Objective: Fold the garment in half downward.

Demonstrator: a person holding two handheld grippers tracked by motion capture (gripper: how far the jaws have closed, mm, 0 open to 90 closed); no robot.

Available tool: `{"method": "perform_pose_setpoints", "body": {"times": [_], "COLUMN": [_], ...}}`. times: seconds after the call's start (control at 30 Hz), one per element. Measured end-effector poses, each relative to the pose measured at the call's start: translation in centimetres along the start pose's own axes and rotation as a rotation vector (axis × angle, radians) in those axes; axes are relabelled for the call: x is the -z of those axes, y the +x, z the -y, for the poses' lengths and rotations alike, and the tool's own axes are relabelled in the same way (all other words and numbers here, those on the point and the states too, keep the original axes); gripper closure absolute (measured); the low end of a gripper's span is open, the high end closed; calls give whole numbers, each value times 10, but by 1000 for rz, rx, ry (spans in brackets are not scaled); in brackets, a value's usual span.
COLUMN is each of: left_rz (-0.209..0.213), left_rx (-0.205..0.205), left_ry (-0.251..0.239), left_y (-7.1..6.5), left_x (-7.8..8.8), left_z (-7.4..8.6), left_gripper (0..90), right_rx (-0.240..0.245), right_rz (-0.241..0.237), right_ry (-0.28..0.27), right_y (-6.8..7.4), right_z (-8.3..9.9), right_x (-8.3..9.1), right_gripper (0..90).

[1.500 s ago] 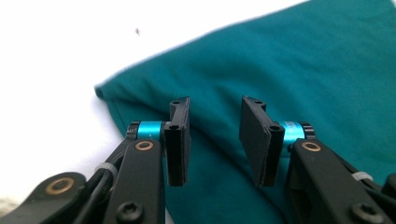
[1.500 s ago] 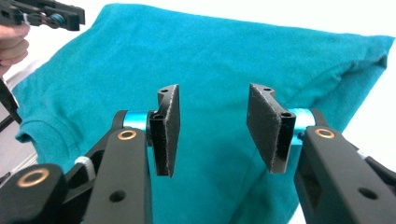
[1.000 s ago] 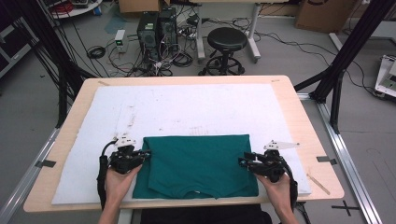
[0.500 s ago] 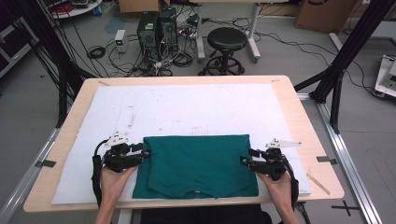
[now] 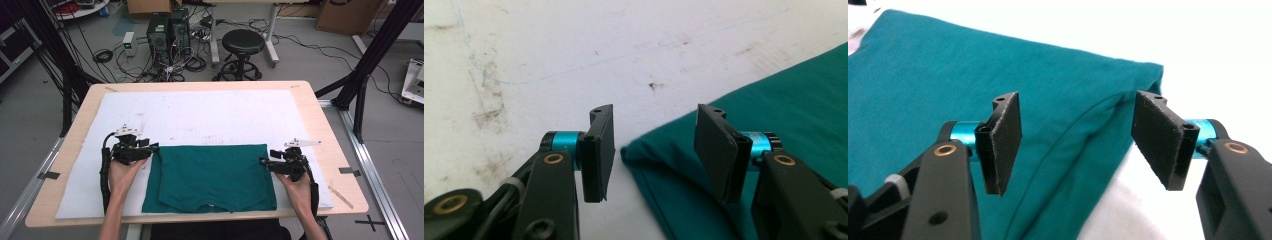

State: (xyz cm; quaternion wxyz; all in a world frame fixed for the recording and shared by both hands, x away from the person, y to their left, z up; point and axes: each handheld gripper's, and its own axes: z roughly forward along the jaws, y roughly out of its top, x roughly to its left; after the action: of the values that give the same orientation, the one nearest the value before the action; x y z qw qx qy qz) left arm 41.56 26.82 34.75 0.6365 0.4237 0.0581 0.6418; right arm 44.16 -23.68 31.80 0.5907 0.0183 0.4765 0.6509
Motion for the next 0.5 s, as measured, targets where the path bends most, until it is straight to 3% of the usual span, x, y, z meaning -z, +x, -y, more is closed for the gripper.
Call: {"method": "perform_pose_setpoints", "body": {"times": [0.2, 0.37, 0.5], "left_rz": [11, 34, 49], "left_rx": [-10, -48, -74], "left_ry": [114, 115, 116], "left_y": [4, 1, -2], "left_x": [-17, -18, -18], "left_z": [4, 5, 5], "left_gripper": [543, 648, 758], "right_rx": [-37, -54, -44], "right_rz": [20, 65, 70], "right_ry": [6, 31, 99], "right_y": [-13, -24, -26], "right_z": [-21, -33, -33], "right_x": [-5, -18, -32], "right_gripper": [374, 388, 415]}}
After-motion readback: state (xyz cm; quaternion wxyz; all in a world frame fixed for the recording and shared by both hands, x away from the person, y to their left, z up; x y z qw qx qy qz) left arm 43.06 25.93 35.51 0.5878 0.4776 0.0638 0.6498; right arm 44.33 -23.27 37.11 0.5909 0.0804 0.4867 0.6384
